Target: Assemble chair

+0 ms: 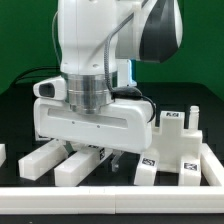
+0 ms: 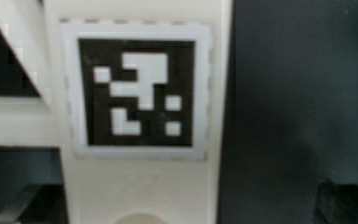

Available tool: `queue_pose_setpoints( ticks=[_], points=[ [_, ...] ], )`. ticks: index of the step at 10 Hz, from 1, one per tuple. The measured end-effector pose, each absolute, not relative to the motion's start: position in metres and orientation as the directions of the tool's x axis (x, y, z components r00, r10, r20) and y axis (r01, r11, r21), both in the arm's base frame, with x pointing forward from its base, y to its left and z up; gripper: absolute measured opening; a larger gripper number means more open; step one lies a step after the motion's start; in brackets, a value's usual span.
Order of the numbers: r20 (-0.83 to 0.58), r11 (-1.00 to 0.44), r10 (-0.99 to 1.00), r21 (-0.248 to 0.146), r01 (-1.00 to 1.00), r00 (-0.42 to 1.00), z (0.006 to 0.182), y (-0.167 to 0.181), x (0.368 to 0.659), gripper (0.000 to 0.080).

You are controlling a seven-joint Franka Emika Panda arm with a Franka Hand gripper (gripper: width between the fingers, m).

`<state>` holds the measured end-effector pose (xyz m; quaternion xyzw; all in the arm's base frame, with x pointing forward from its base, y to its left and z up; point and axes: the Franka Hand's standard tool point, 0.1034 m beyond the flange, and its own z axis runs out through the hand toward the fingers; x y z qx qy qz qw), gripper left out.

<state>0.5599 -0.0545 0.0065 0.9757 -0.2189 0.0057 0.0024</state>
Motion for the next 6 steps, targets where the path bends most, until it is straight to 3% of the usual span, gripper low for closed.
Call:
queue_pose_setpoints(
  ticks=[2, 4, 5, 6],
  points=[
    [0.011, -0.904, -0.427, 0.003, -0.427, 0.904, 0.0059, -0.0544, 0.5592, 0.0649],
    [0.010, -0.904, -0.427, 0.003, -0.427, 0.904, 0.0057, -0.0545, 0.5590, 0.0391],
    [0.011, -0.904, -0.427, 0.003, -0.427, 0.904, 0.0059, -0.0546, 0.5592, 0.0391],
    [0.011, -0.904, -0.427, 0.003, -0.427, 0.904, 0.0059, -0.0546, 0.5593, 0.0281]
  ],
)
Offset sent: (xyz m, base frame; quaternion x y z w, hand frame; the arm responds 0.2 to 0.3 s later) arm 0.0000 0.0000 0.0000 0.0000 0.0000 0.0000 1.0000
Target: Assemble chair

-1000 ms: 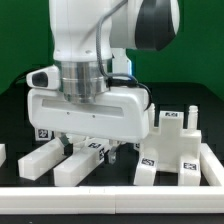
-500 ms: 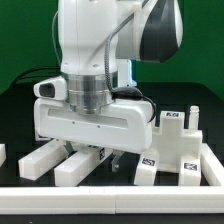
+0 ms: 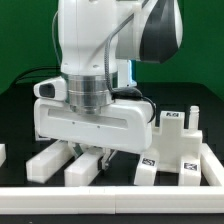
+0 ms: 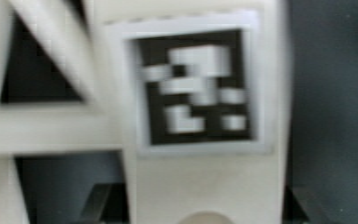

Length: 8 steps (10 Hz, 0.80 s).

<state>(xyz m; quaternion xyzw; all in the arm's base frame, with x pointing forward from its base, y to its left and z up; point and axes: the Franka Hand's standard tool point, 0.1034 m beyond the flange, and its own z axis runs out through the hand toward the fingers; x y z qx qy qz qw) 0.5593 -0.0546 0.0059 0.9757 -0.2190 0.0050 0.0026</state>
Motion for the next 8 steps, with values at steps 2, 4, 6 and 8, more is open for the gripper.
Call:
queue_pose_setpoints(
  ticks=[2, 4, 6, 8],
  points=[
    [-0.031, -0.904, -0.428, -0.001, -0.429, 0.903, 0.020, -0.066, 0.557, 0.0281],
    [-0.061, -0.897, -0.440, -0.017, -0.442, 0.896, 0.055, -0.076, 0.570, 0.0281],
    [-0.082, -0.893, -0.444, -0.049, -0.448, 0.892, 0.091, -0.068, 0.579, 0.0281],
    [-0.073, -0.900, -0.429, -0.057, -0.433, 0.901, 0.119, -0.026, 0.579, 0.0281]
  ],
)
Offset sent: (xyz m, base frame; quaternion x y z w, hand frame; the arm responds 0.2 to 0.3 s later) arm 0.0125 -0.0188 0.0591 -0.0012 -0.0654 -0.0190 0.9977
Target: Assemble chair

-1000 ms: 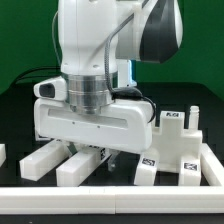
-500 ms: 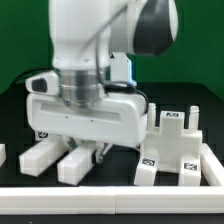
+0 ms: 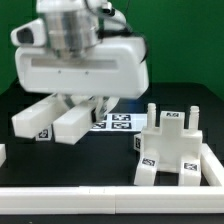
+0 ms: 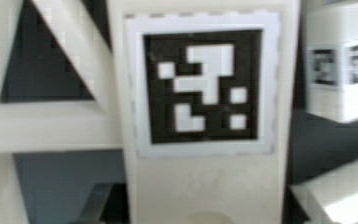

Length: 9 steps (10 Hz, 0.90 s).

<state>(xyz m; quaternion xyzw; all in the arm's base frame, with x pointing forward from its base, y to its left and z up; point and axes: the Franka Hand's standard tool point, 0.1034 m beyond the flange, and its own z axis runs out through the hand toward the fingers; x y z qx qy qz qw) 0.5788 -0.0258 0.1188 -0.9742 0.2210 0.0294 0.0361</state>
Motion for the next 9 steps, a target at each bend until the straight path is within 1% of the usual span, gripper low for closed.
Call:
queue_pose_setpoints(
  ticks=[1, 2, 3, 5, 7, 8, 9],
  points=[
    [-0.093, -0.884, -0.458, -0.057, -0.464, 0.884, 0.132, -0.004, 0.579, 0.0281],
    [-0.080, -0.880, -0.468, -0.045, -0.472, 0.880, 0.143, 0.019, 0.584, 0.0282],
    [-0.063, -0.890, -0.452, -0.037, -0.455, 0.890, 0.135, 0.037, 0.583, 0.0282],
    [-0.068, -0.888, -0.454, -0.040, -0.457, 0.888, 0.133, 0.028, 0.582, 0.0282],
    [-0.069, -0.891, -0.449, -0.039, -0.452, 0.891, 0.132, 0.031, 0.582, 0.0282],
    [-0.066, -0.910, -0.410, -0.033, -0.413, 0.910, 0.135, 0.045, 0.581, 0.0282],
    [-0.074, -0.936, -0.348, -0.028, -0.350, 0.935, 0.137, 0.069, 0.579, 0.0282]
  ],
)
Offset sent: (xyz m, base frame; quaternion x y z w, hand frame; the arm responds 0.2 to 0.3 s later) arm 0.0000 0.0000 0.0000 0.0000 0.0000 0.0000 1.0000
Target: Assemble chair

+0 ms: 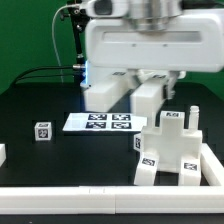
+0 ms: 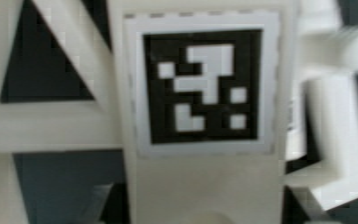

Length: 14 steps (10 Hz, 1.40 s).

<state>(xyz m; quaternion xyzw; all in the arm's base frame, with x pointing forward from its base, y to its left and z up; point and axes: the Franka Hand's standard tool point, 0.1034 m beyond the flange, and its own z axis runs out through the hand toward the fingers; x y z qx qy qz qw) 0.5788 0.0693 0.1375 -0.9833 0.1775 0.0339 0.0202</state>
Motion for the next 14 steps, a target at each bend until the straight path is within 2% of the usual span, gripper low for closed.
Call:
queue_pose_setpoints(
  ticks=[1, 2, 3, 5, 6, 8, 14],
  points=[
    [-0.073, -0.960, -0.279, -0.015, -0.281, 0.958, 0.135, 0.086, 0.576, 0.0282],
    [-0.012, -0.949, -0.313, -0.029, -0.314, 0.950, 0.127, 0.086, 0.575, 0.0282],
    [-0.027, -0.949, -0.314, -0.023, -0.315, 0.949, 0.124, 0.084, 0.568, 0.0282],
    [-0.027, -0.949, -0.313, -0.022, -0.314, 0.949, 0.123, 0.085, 0.569, 0.0282],
    [-0.023, -0.945, -0.326, -0.010, -0.326, 0.945, 0.123, 0.097, 0.568, 0.0282],
    [-0.021, -0.956, -0.294, -0.008, -0.294, 0.956, 0.121, 0.115, 0.568, 0.0282],
    [0.027, -0.956, -0.292, -0.025, -0.291, 0.956, 0.121, 0.118, 0.577, 0.0282]
  ],
)
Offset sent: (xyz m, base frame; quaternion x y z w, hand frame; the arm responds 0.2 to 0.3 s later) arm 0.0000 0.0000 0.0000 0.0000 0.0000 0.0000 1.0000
